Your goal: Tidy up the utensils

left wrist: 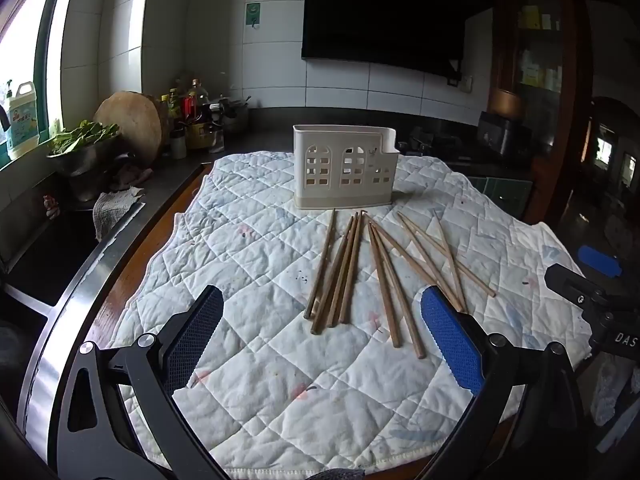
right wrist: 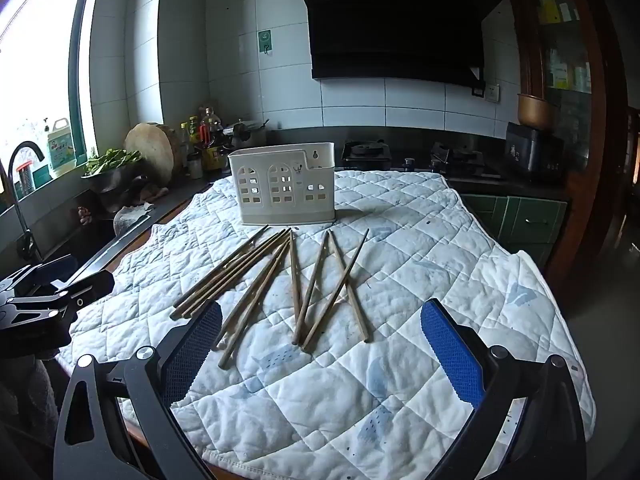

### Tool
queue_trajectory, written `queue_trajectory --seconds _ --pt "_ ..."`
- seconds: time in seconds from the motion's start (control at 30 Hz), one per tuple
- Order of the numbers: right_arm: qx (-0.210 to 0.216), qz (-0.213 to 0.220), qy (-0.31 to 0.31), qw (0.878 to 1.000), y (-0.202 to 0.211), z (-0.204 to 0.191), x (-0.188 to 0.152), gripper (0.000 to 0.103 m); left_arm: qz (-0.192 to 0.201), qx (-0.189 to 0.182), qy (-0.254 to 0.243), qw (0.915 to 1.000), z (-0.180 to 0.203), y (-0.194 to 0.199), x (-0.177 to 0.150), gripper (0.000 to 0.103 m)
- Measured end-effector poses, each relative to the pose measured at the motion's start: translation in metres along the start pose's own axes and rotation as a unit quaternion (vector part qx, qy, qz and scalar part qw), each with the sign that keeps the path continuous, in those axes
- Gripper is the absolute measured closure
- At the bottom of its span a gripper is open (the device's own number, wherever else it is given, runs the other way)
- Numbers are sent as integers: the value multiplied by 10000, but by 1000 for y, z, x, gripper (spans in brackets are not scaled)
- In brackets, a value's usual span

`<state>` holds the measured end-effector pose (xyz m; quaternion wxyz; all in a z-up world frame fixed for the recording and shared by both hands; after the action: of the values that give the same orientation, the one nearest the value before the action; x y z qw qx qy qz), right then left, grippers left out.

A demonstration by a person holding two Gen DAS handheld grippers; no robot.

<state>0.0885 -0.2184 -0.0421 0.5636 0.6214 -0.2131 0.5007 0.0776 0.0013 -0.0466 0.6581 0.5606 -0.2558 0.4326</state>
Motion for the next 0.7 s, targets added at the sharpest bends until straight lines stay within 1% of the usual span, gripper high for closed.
queue_trajectory --seconds 0.53,0.57,0.63,0.7 --pt "8 14 -4 10000 2 2 -3 6 21 23 -25 10000 -1 -6 7 5" --pt "5 6 -5 10000 1 0 1 6 17 27 -27 10000 -2 -7 8 5" --pt "3 14 -4 10000 0 0 1 6 64 8 -57 10000 2 0 1 5" --pt "10 14 -9 10000 1 -1 1 6 57 23 -68 10000 3 0 1 5"
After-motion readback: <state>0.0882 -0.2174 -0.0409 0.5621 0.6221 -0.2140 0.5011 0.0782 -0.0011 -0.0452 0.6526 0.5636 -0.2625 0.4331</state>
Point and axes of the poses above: each gripper's, at about its wrist camera, not at the fingertips, and y roughly against the way its jaws point, z to its right, x to its top, the point moved 9 cm from there along -y, roughly the way its jaws point, and after that the axes turned 13 degrees about y, right-handed, at the moved point
